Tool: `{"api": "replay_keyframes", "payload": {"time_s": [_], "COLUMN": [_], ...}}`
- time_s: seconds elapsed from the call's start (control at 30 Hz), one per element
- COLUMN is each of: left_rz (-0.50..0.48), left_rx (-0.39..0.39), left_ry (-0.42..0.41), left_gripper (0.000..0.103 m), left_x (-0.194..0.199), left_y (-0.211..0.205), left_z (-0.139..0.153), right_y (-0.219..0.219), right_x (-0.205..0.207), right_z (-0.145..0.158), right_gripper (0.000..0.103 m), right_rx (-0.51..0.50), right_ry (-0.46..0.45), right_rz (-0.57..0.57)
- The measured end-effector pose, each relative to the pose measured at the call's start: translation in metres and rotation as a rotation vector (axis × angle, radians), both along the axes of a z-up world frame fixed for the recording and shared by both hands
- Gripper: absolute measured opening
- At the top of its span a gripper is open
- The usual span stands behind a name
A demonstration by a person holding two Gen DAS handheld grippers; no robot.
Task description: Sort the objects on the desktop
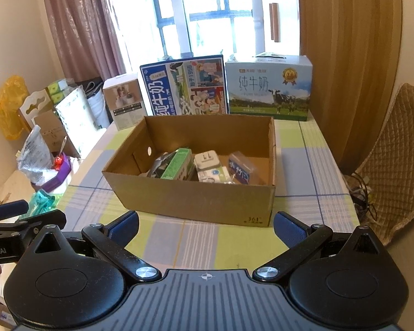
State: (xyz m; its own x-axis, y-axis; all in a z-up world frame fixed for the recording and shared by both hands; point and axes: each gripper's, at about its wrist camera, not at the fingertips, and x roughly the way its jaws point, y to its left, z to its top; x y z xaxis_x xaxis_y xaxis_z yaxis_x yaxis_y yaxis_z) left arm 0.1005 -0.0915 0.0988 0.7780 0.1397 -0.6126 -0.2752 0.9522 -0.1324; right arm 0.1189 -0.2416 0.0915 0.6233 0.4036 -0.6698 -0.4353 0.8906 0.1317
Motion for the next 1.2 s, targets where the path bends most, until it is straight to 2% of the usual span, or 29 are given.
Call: {"api": "replay_keyframes", "payload": {"time_s": [0.17, 0.57, 0.87, 1.2], "left_rz": [0.001, -0.011, -0.037, -0.012], "left_rx": [0.016, 0.04, 0.057, 0.072], "left_ry": [0.029, 0.041, 0.038, 0.02], "left_gripper": [0.101, 0.101, 0.102, 0.102], "left_x": [-0.004, -0.021, -0.034, -0.051], "left_y": [-0.007, -0.031, -0.051, -0.055], "left_z": [0.001, 0.005, 0.01, 0.018], "right_y": [-0.006, -0.023, -0.037, -0.045], "right_x": [-0.011, -0.041, -0.063, -0.083], "right_z": [0.0, 0.003, 0.011, 0.015], "right_gripper": [0.101, 0.101, 0.101, 0.101], "right_rx": [0.001, 0.002, -0.005, -0.004], "right_ry": [0.006, 0.01, -0.007, -0.017], "right_rz": [-0.011, -0.021, -0.028, -0.015]}}
